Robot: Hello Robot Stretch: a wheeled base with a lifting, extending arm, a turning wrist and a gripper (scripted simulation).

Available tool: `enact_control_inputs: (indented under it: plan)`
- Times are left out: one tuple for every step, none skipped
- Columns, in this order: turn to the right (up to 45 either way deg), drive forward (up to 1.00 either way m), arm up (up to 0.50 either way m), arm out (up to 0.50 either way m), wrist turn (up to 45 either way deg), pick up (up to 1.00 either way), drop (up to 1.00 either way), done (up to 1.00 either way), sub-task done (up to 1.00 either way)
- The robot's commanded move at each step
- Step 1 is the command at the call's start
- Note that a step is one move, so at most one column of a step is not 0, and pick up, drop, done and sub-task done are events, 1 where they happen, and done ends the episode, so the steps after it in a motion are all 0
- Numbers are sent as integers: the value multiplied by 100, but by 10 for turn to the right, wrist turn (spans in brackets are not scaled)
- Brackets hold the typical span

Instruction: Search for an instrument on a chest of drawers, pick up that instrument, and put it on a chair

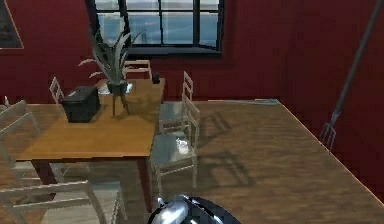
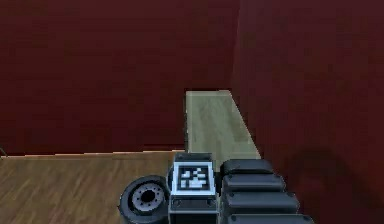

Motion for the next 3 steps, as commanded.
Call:
enact_control_inputs:
  plan:
    - [-450, 0, 0, 0, 0, 0, 0, 0, 0]
    - [-180, 0, 0, 0, 0, 0, 0, 0, 0]
    - [0, 65, 0, 0, 0, 0, 0, 0, 0]
